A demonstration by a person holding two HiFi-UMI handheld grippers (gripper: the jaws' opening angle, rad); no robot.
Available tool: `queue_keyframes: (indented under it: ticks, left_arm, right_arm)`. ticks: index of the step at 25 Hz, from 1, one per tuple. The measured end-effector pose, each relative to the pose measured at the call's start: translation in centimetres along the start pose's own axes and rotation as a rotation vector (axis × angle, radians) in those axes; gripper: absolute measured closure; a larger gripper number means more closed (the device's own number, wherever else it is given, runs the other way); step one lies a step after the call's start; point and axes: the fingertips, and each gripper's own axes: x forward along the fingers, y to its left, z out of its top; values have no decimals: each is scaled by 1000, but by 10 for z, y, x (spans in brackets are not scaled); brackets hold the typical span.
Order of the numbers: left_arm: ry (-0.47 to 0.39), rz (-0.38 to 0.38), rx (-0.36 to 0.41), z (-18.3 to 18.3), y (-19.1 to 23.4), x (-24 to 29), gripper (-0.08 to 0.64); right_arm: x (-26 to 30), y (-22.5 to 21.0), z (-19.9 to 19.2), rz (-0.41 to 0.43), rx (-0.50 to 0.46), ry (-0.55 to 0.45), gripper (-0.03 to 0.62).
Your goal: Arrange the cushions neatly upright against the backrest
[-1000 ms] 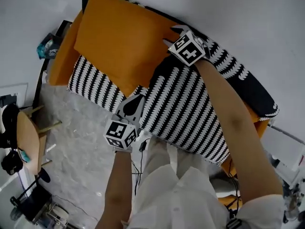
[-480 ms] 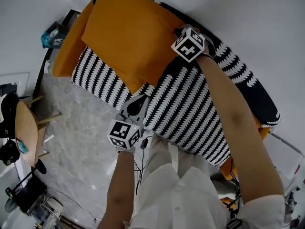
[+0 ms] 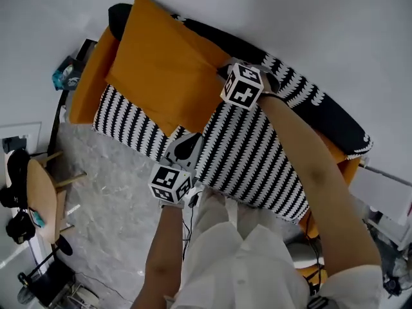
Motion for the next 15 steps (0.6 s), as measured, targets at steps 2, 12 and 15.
queue_keyframes:
  ticks: [2,12,15]
  left_arm:
    - [6,-28,12,1,-18,8,543]
    - [72,-173,56,-21,-118,62,543]
    - [97,-214,68,-30,-148,77,543]
  right_arm:
    - [-18,4,-29,-4,11,21,578]
    - [-100,35,-227,-48,40,173,577]
    - [-118,44,-281,-66,70,217,577]
